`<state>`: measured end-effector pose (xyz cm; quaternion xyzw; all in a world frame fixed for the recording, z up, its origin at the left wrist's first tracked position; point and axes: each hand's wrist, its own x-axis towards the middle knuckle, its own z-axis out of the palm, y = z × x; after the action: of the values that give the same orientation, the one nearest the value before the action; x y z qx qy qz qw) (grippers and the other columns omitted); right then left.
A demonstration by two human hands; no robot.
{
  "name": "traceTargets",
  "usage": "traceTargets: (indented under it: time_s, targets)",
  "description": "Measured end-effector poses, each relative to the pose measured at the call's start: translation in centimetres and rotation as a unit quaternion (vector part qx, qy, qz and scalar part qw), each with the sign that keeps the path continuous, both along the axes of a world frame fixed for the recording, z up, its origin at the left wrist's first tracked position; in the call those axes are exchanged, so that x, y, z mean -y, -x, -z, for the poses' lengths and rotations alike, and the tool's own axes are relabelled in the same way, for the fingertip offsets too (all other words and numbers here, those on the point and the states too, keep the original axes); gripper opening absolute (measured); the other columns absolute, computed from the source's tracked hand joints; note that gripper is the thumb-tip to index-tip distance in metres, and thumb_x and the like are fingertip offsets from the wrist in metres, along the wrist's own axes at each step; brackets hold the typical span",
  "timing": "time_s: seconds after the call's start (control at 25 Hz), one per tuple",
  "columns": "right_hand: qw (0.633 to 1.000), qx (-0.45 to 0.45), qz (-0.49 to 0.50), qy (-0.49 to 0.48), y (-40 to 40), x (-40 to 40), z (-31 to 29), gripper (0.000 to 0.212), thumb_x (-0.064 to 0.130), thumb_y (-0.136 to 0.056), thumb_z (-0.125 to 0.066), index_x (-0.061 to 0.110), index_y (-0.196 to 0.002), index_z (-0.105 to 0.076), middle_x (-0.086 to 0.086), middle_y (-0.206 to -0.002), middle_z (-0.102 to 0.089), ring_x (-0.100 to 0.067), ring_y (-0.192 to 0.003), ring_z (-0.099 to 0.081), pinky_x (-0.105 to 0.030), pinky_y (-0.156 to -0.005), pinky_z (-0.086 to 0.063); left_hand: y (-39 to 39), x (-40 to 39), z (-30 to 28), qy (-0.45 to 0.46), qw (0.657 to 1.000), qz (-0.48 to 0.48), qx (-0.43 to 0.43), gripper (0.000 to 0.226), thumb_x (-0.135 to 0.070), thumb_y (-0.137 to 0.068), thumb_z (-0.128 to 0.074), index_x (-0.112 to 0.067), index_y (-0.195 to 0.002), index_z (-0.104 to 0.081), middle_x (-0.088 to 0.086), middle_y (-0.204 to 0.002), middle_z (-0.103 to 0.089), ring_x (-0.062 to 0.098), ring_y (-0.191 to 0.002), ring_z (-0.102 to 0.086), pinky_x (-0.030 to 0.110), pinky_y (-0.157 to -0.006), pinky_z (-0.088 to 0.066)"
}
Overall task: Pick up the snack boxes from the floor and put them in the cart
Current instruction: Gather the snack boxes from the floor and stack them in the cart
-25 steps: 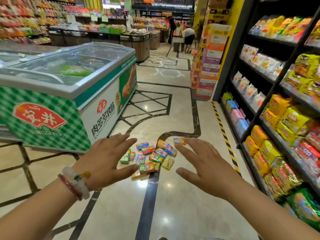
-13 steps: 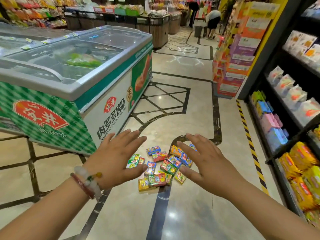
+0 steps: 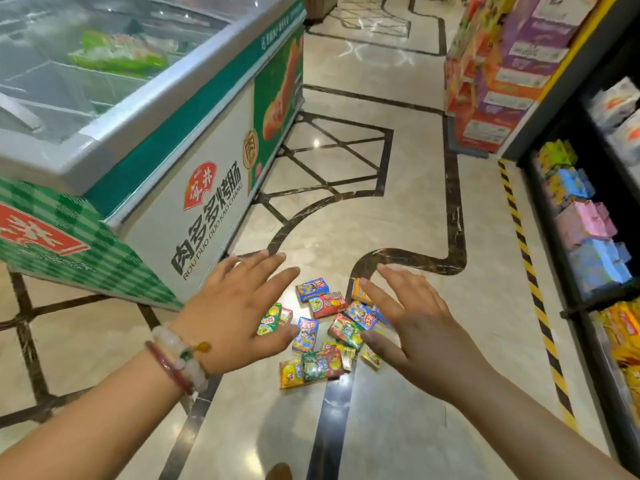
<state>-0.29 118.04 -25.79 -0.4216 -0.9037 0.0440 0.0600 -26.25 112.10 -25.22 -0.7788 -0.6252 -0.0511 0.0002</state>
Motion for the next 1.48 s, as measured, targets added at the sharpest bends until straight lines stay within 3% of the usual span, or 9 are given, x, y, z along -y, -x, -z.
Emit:
traceTargets:
  time_s: [0.4, 0.56, 0.68, 0.8, 0.92, 1.04, 1.2, 1.4, 1.48]
  targets:
    - [0.992, -0.034, -0.058, 0.107, 2.1, -8.6, 31.7, 0.056, 0.055, -0.098, -0.017, 0.026, -0.138, -0.043, -0.004, -0.138, -0.052, -0.020, -0.126, -0.038, -0.036, -0.107, -0.031, 0.3, -9.4, 31.6, 0.057, 0.991, -0.033, 0.118, 0.065, -0.064, -0.093, -0.019, -0.019, -0.132, -0.045, 0.009, -0.131, -0.056, 0.031, -0.121, -0.054, 0.051, -0.096, -0.040]
    - [0.989, 0.015, -0.090, 0.119, 4.0, -10.8, 49.3, 0.053, 0.050, -0.091, -0.035, 0.018, -0.129, -0.056, -0.008, -0.127, -0.061, -0.025, -0.119, -0.050, -0.037, -0.101, -0.027, 0.9, -13.3, 48.5, 0.078, 0.991, -0.030, 0.105, 0.071, -0.065, -0.090, -0.019, -0.015, -0.133, -0.047, 0.010, -0.134, -0.055, 0.031, -0.123, -0.052, 0.052, -0.099, -0.039]
    - [0.979, 0.099, -0.131, 0.120, 5.1, -12.6, 62.2, 0.060, 0.051, -0.076, -0.044, 0.014, -0.119, -0.066, -0.008, -0.112, -0.068, -0.027, -0.104, -0.064, -0.040, -0.098, -0.045, 1.9, -15.1, 60.3, 0.132, 0.980, -0.060, 0.139, 0.090, -0.071, -0.075, -0.014, -0.019, -0.144, -0.036, 0.005, -0.150, -0.036, 0.025, -0.140, -0.027, 0.038, -0.114, -0.018]
    - [0.967, 0.140, -0.152, 0.148, 6.5, -14.6, 70.3, 0.070, 0.051, -0.074, -0.060, 0.013, -0.132, -0.055, -0.009, -0.123, -0.062, -0.029, -0.114, -0.059, -0.043, -0.102, -0.042, 2.4, -15.4, 68.9, 0.116, 0.975, -0.084, 0.170, 0.084, -0.063, -0.077, -0.018, -0.011, -0.135, -0.048, 0.011, -0.134, -0.052, 0.032, -0.125, -0.045, 0.038, -0.104, -0.032]
    - [0.941, 0.218, -0.164, 0.199, 7.5, -16.4, 73.6, 0.077, 0.051, -0.086, -0.056, 0.021, -0.149, -0.024, -0.007, -0.133, -0.051, -0.028, -0.123, -0.046, -0.035, -0.104, -0.032, 2.6, -14.6, 74.2, 0.255, 0.945, -0.146, 0.148, 0.081, -0.056, -0.072, -0.024, -0.016, -0.141, -0.038, 0.007, -0.139, -0.047, 0.027, -0.129, -0.040, 0.028, -0.102, -0.030]
    - [0.935, 0.230, -0.153, 0.222, 7.4, -17.1, 74.4, 0.077, 0.059, -0.084, -0.056, 0.023, -0.146, -0.027, -0.007, -0.122, -0.058, -0.029, -0.112, -0.053, -0.038, -0.091, -0.044, 1.2, -12.8, 77.3, 0.374, 0.899, -0.163, 0.162, 0.084, -0.049, -0.064, -0.036, -0.019, -0.142, -0.035, 0.005, -0.140, -0.046, 0.024, -0.128, -0.042, 0.025, -0.101, -0.034]
    - [0.928, 0.218, -0.103, 0.285, 6.2, -17.5, 75.2, 0.075, 0.061, -0.080, -0.062, 0.016, -0.136, -0.040, -0.007, -0.123, -0.054, -0.027, -0.113, -0.050, -0.035, -0.090, -0.043, -0.4, -12.4, 79.9, 0.387, 0.902, -0.131, 0.141, 0.083, -0.055, -0.062, -0.060, -0.027, -0.138, -0.039, -0.002, -0.133, -0.052, 0.024, -0.123, -0.048, 0.028, -0.096, -0.041]
    - [0.920, 0.084, 0.046, 0.379, 3.5, -18.0, 73.8, 0.055, 0.055, -0.076, -0.069, 0.021, -0.116, -0.053, 0.000, -0.108, -0.039, -0.018, -0.099, -0.049, -0.028, -0.078, -0.041, -0.9, -13.8, 80.1, 0.412, 0.904, -0.111, 0.036, 0.084, -0.053, -0.071, -0.073, -0.030, -0.141, -0.034, -0.003, -0.142, -0.042, 0.025, -0.125, -0.042, 0.033, -0.101, -0.037]
    - [0.892, -0.028, 0.137, 0.430, 2.0, -18.1, 73.4, 0.046, 0.046, -0.078, -0.071, 0.022, -0.115, -0.056, 0.003, -0.112, -0.050, -0.012, -0.097, -0.053, -0.027, -0.082, -0.044, -1.3, -14.0, 80.1, 0.420, 0.898, -0.124, 0.036, 0.074, -0.051, -0.068, -0.076, -0.026, -0.131, -0.045, 0.001, -0.130, -0.050, 0.025, -0.117, -0.047, 0.031, -0.095, -0.041]
